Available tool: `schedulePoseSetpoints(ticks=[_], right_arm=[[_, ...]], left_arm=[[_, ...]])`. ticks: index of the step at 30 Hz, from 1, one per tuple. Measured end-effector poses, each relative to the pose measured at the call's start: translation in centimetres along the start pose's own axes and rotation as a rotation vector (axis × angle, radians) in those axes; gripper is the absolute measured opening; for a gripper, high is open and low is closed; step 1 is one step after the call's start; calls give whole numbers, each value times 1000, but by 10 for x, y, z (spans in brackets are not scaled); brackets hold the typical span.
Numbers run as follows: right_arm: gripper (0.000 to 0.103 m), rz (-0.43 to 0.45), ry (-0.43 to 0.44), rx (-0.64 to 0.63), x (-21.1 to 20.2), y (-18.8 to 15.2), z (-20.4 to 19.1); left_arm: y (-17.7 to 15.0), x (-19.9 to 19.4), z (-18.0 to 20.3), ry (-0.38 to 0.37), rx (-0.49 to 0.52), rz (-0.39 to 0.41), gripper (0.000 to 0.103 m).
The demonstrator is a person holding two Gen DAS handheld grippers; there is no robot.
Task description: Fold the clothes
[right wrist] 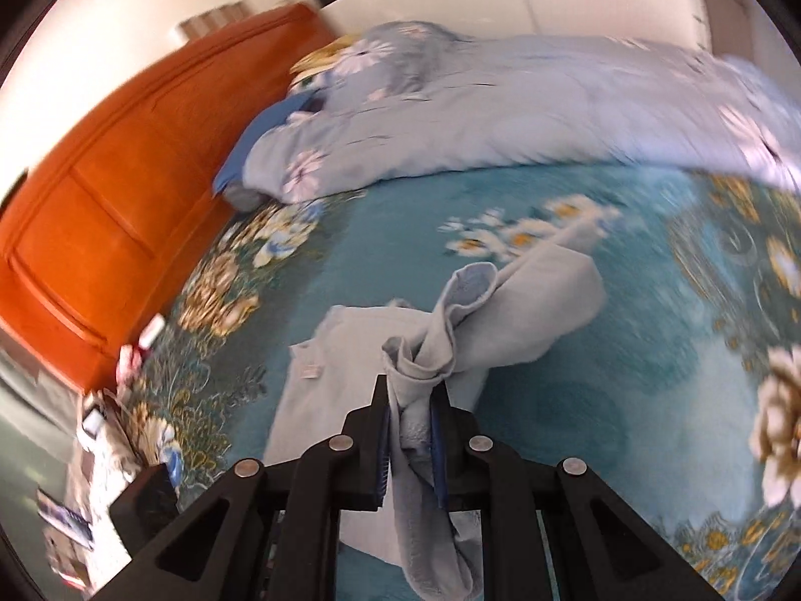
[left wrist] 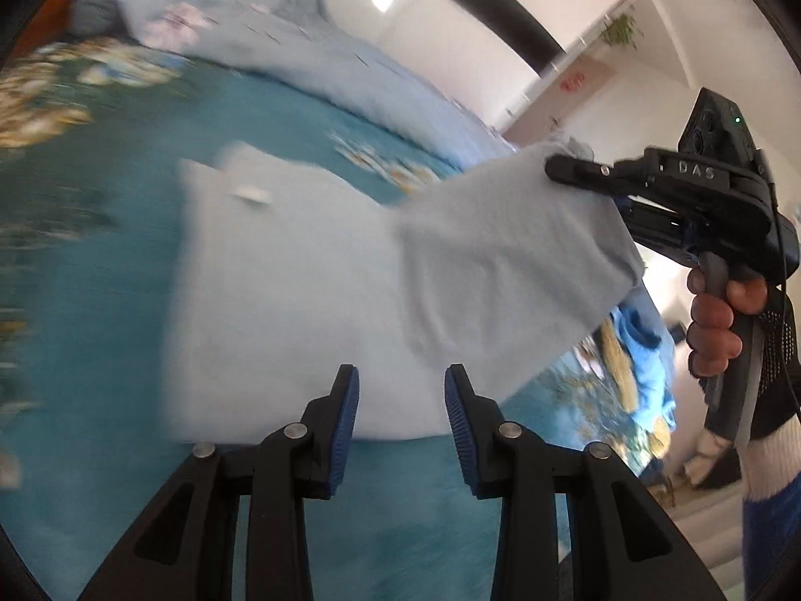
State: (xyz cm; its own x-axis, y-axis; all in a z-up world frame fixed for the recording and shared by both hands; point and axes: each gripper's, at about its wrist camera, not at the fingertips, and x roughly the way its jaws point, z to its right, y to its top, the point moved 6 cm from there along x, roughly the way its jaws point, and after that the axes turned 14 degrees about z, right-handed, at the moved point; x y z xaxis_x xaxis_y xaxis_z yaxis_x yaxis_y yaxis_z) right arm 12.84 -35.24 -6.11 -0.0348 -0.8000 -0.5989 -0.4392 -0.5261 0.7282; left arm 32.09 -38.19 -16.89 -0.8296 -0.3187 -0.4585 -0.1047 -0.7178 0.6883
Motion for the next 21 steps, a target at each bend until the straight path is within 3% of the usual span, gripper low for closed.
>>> schedulePoseSetpoints(ticks=[7, 15, 18, 21], right_arm=[[14, -94, 33, -122, 55, -14, -87], [15, -286, -53, -212, 138, -86, -132], [20, -293, -48, -214, 138, -95, -137], [33, -289, 10, -180, 131, -98, -143]], left_arm=[[7, -56, -77, 124, -147, 69, 37], [-4, -90, -103, 179, -175, 61, 37], [-4, -97, -108, 190, -171, 52, 38], [2, -96, -105, 184, -162, 50, 39]])
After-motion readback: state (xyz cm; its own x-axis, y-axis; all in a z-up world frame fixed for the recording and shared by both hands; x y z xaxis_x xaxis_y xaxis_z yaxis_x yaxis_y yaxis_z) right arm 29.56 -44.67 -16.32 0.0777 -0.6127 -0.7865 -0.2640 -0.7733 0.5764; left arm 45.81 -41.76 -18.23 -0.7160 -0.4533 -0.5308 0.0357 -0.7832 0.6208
